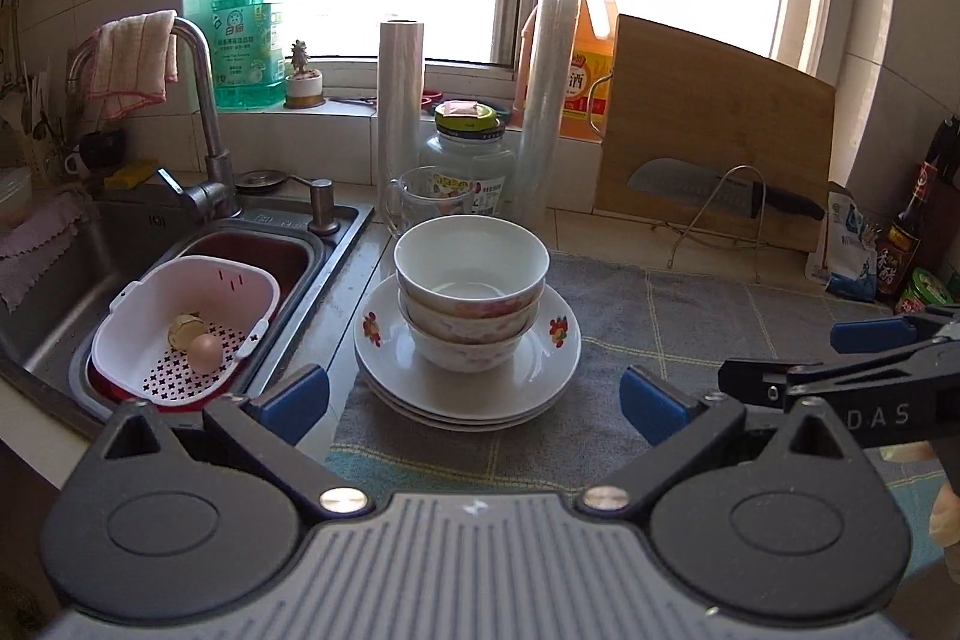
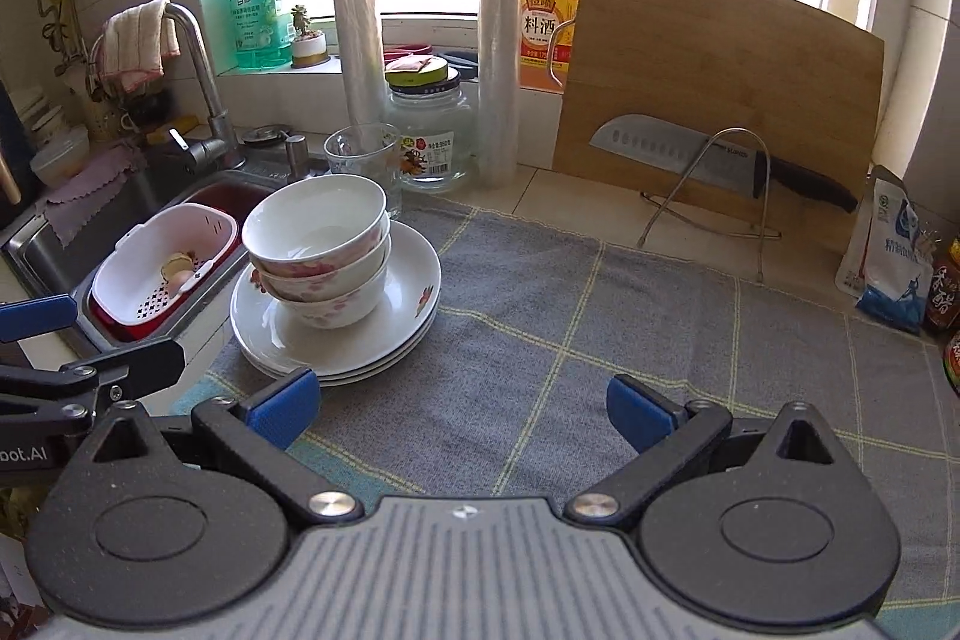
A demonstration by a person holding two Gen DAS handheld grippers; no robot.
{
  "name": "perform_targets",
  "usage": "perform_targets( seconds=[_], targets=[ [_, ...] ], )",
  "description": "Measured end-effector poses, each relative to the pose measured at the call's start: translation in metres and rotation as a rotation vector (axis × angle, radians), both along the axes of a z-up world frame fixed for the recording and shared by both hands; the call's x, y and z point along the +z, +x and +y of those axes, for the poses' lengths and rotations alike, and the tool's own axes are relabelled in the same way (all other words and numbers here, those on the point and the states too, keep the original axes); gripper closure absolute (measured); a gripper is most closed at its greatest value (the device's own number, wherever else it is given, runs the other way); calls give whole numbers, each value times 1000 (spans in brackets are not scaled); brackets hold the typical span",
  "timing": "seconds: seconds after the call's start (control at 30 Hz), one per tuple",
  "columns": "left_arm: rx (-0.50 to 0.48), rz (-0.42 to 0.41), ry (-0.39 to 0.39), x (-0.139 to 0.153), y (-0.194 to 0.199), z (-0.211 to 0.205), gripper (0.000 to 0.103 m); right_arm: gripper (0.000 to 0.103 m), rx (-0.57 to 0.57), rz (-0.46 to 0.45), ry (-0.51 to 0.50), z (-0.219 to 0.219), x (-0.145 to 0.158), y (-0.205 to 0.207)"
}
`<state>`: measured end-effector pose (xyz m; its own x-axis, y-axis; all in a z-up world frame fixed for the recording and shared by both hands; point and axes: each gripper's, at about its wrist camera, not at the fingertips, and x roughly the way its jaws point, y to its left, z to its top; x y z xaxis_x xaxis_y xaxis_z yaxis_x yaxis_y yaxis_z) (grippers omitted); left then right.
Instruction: Organize plates and bowls
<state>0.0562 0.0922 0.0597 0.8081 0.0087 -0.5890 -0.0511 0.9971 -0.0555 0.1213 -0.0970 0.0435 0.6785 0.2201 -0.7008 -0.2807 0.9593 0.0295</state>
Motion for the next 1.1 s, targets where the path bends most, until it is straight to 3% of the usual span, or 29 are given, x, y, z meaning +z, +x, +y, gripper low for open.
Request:
perform_targets(
  seconds=[1.1],
  targets=[
    [31,-2,26,15,-27,-12,1,0,-23,-37,1,-4,13,-29]
  ],
)
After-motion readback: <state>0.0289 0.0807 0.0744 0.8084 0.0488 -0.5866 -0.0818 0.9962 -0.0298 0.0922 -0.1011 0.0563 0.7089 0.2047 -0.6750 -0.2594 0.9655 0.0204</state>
